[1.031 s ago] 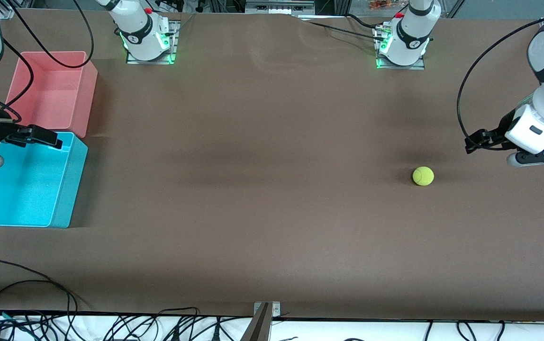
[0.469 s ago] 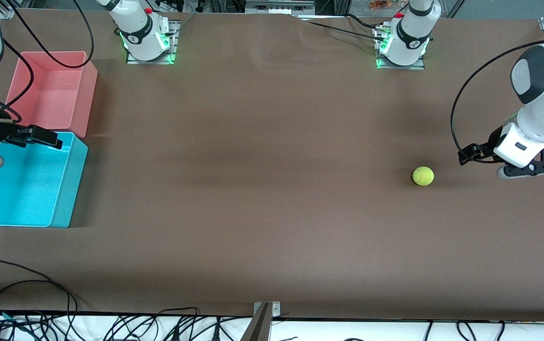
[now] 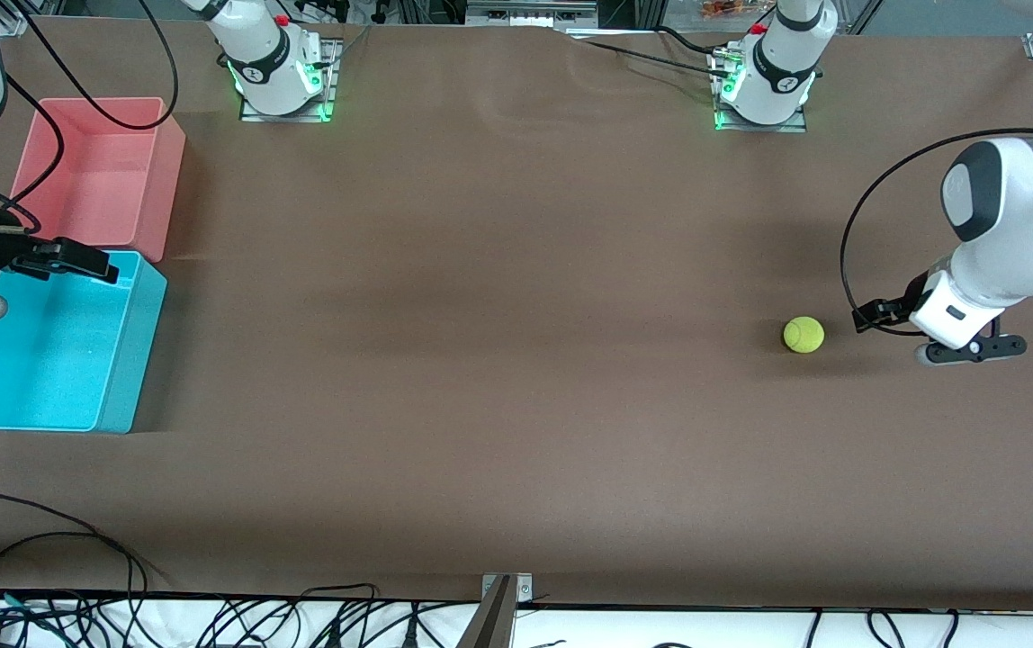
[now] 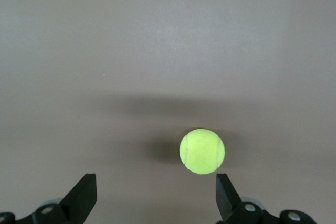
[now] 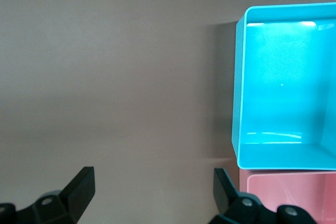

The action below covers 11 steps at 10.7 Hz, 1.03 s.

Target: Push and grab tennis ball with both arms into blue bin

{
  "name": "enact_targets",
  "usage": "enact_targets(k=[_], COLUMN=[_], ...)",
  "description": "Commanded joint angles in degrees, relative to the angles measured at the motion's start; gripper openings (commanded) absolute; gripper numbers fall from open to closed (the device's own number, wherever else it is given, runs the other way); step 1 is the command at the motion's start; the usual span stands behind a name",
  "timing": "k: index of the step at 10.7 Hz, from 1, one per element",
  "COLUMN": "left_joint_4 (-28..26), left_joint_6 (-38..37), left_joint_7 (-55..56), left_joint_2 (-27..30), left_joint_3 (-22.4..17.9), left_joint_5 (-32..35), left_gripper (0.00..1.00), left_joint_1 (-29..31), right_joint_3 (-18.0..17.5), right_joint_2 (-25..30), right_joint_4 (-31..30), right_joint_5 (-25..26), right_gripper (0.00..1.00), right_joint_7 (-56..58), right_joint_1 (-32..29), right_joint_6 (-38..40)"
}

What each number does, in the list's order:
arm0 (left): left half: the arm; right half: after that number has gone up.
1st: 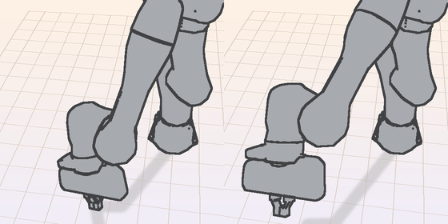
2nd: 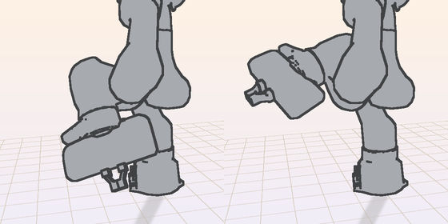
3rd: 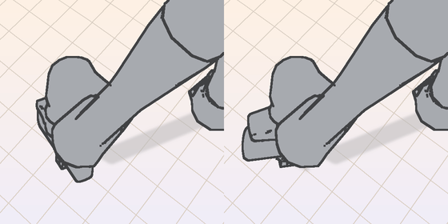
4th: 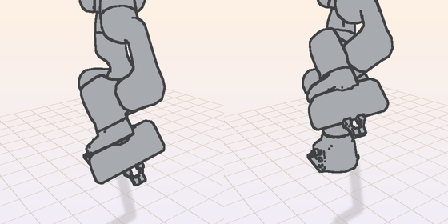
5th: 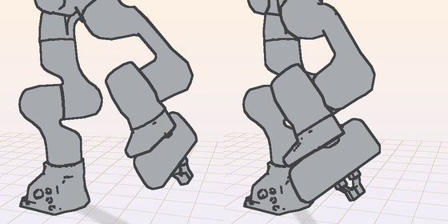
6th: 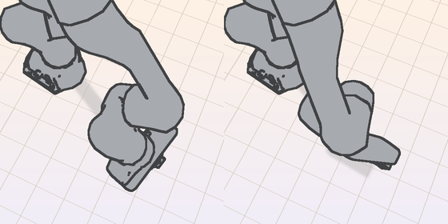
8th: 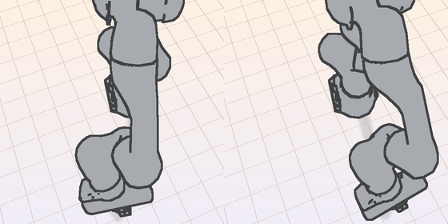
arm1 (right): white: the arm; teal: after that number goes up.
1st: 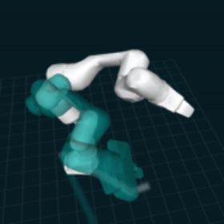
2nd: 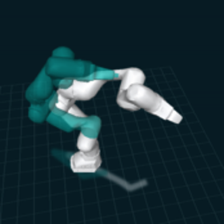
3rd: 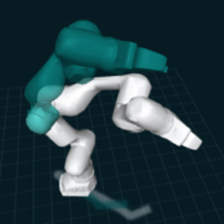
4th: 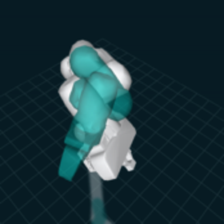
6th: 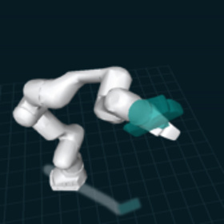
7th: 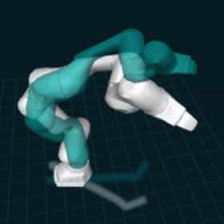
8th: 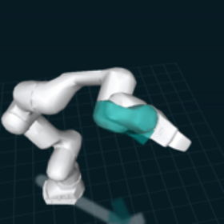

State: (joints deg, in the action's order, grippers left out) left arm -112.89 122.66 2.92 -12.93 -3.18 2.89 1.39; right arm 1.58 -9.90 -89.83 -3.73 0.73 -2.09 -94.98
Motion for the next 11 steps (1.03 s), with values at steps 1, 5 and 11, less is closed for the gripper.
enact_targets(k=[1,5,11], left_joint_4=[0.04,-2.24,-2.78], left_joint_6=[2.4,5.22,5.22], left_joint_7=[-5.11,-6.94,-34.61], left_joint_2=[-3.66,-6.13,-6.31], left_joint_3=[0.19,0.19,0.19], left_joint_5=[1.24,1.42,1.42], left_gripper=[1.0,0.89,0.0], left_joint_1=[0.98,0.98,2.56], right_joint_3=[0.0,0.0,-0.09], right_joint_2=[-0.64,-0.73,-0.82], right_joint_4=[1.5,1.5,1.59], right_joint_5=[-1.02,-1.02,-1.02], right_gripper=[1.0,1.0,1.0], right_joint_7=[0.41,0.23,0.23], right_joint_1=[-0.28,-0.28,-0.28], right_joint_6=[0.58,0.58,0.5])
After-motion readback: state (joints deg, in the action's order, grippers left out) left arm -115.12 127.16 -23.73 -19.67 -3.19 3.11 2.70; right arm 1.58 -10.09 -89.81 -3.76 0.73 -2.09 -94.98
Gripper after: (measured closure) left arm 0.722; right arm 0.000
